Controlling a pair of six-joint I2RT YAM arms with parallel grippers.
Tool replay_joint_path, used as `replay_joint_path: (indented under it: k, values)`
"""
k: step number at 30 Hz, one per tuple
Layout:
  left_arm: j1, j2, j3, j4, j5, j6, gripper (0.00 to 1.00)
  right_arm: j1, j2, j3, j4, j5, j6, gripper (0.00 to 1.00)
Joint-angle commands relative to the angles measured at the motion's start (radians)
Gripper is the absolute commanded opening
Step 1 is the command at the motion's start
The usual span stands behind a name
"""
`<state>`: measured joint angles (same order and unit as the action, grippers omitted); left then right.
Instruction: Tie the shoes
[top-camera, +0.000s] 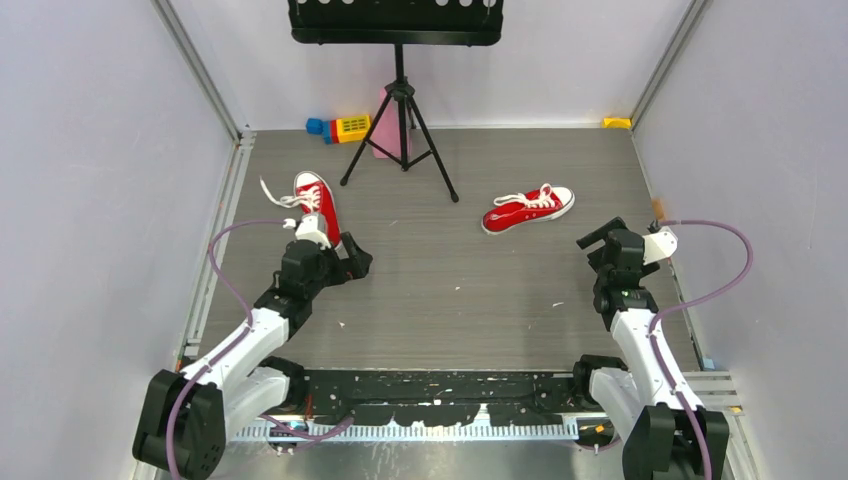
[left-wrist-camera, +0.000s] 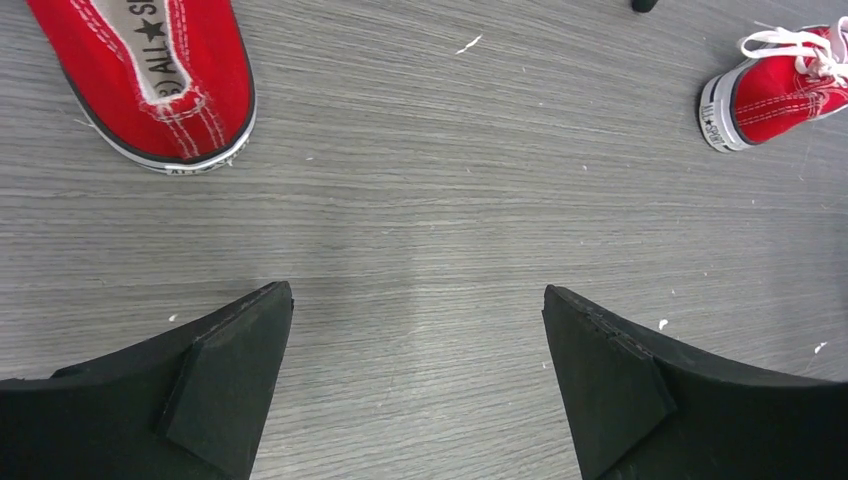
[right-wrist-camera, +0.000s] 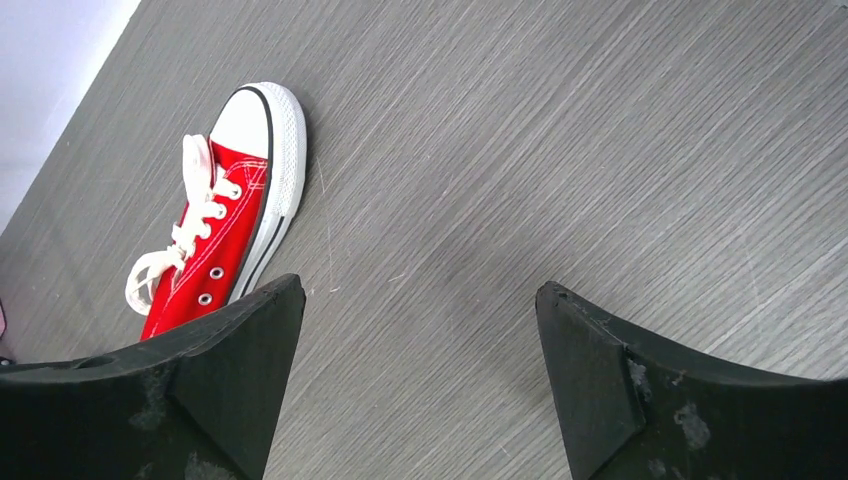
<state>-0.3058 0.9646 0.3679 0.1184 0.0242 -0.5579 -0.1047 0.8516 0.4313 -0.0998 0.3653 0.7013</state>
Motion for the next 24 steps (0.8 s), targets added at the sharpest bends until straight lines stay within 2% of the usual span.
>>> replay_joint_path:
  k: [1,4,10,14,18,21,24]
  values:
    - [-0.001,-0.031,0.013,0.010,-0.072,0.004,1.00,0.000,-0.012,-0.003,0.018,0.036,0.021,0.91]
    - [-0.002,-0.037,0.015,-0.014,-0.104,0.002,1.00,0.000,-0.001,0.016,-0.024,0.044,0.021,0.99]
    - [-0.001,-0.023,0.104,-0.112,-0.154,-0.016,1.00,0.000,0.024,0.030,-0.064,0.046,0.043,1.00]
    - [0.011,-0.003,0.213,-0.287,-0.231,-0.008,0.98,0.000,0.012,0.033,-0.073,0.048,0.052,1.00]
    - [0.086,0.037,0.334,-0.415,-0.255,0.003,0.99,0.000,-0.009,0.008,-0.047,0.025,0.065,1.00]
    - [0.199,0.099,0.411,-0.477,-0.219,-0.008,0.88,0.000,-0.018,-0.026,0.006,-0.007,0.076,0.96]
    - [0.264,0.186,0.469,-0.486,-0.198,-0.012,0.80,0.000,-0.015,-0.044,0.030,-0.018,0.084,0.96]
